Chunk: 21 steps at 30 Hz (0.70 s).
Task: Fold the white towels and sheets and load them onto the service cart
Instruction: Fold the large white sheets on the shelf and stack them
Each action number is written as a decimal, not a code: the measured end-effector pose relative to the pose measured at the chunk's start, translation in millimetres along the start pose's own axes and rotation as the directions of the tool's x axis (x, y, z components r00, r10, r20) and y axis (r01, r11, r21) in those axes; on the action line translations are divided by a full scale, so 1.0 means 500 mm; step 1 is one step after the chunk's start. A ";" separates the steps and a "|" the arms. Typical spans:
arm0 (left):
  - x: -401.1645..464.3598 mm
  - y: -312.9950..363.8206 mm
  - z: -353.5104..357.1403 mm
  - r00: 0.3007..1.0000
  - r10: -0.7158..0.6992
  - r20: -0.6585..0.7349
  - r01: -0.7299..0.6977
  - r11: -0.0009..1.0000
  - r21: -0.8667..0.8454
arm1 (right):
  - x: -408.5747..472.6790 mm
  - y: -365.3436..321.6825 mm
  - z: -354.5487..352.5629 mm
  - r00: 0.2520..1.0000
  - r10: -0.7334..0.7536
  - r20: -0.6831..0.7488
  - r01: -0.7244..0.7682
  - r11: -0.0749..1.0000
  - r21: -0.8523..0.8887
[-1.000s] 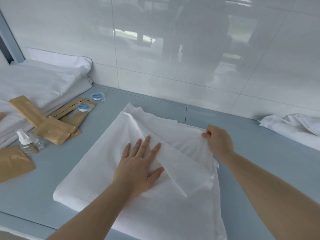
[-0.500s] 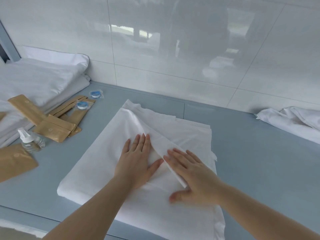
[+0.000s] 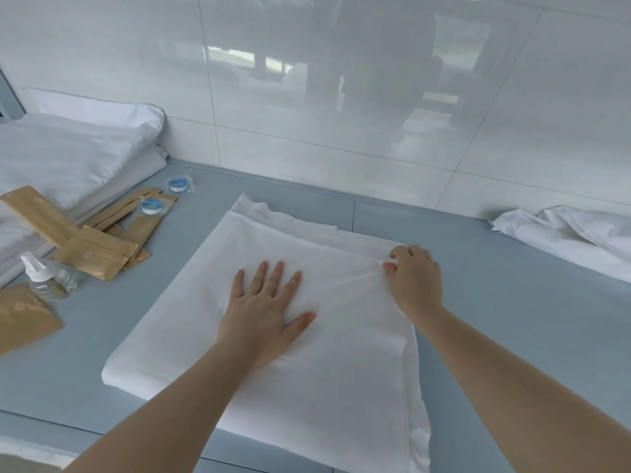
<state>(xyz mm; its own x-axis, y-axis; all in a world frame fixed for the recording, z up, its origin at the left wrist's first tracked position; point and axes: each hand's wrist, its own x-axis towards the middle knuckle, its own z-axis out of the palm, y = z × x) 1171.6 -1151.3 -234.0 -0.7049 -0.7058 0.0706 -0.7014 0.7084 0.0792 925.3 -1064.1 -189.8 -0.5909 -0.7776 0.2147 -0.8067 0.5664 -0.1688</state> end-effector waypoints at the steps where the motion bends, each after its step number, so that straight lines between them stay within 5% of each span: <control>1: 0.001 0.001 0.001 1.000 -0.005 0.001 0.005 1.000 0.002 | -0.013 -0.014 0.004 0.995 -0.070 -0.068 0.069 0.997 -0.015; 3: 0.004 0.002 0.004 1.000 -0.019 -0.010 0.019 1.000 0.004 | -0.051 -0.061 0.013 0.945 -0.313 -0.100 0.320 0.945 0.062; 6: 0.007 0.002 0.006 0.998 -0.054 -0.012 0.054 0.998 -0.012 | -0.117 -0.143 0.054 0.819 -0.553 0.156 0.534 0.832 0.147; 9: 0.002 0.000 0.009 0.993 -0.122 -0.013 0.121 0.993 -0.015 | -0.099 -0.140 0.082 0.825 -0.458 0.330 0.459 0.885 0.082; 15: -0.005 0.004 0.007 0.975 -0.222 0.005 0.222 0.975 0.001 | 0.033 -0.042 0.047 0.907 -0.052 0.418 0.145 0.970 -0.195; 21: -0.008 0.008 0.006 0.972 -0.232 -0.035 0.232 0.973 0.005 | 0.084 -0.102 0.051 0.947 -0.232 0.221 0.239 0.971 -0.009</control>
<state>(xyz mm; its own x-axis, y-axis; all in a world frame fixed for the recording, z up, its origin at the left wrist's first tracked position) 1171.3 -1145.7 -237.0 -0.5187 -0.8508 0.0845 -0.8465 0.5249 0.0884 941.7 -1132.8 -196.9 -0.3708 -0.9282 0.0303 -0.9248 0.3660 -0.1042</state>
